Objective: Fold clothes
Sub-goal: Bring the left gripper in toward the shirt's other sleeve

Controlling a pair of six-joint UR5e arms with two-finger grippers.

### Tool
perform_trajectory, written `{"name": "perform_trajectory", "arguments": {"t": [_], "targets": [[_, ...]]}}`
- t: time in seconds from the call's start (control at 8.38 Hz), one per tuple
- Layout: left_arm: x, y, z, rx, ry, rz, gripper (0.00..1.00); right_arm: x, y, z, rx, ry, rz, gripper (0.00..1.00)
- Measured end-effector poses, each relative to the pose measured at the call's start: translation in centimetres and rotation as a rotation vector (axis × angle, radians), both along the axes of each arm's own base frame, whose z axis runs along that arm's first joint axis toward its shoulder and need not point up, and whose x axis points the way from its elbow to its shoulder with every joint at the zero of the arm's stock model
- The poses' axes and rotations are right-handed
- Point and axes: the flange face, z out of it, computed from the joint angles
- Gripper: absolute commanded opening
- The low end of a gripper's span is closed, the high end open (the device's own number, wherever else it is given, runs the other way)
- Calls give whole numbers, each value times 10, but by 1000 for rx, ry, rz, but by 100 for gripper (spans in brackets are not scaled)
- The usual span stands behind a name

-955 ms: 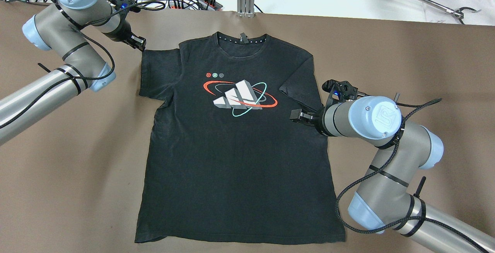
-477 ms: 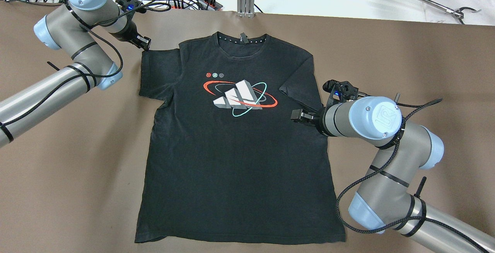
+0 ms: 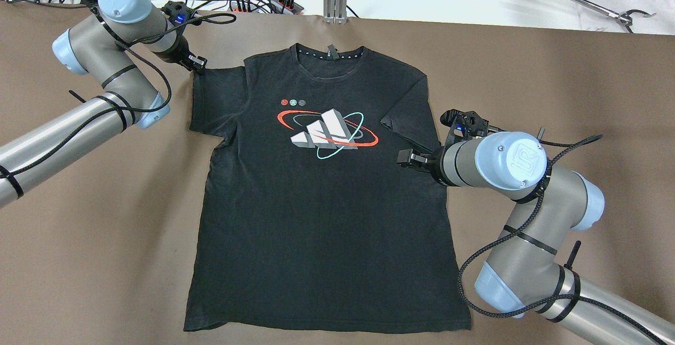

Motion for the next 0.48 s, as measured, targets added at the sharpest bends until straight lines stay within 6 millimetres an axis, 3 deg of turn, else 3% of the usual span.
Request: {"name": "perform_trajectory", "arguments": {"t": [0.36,0.48], "targets": [[2,2,2,-13,5,2,2,0,0,-1,0,-1,0,94],[3,2,1,-17,10,5,0,0,0,-1,0,-1,1,94]]}}
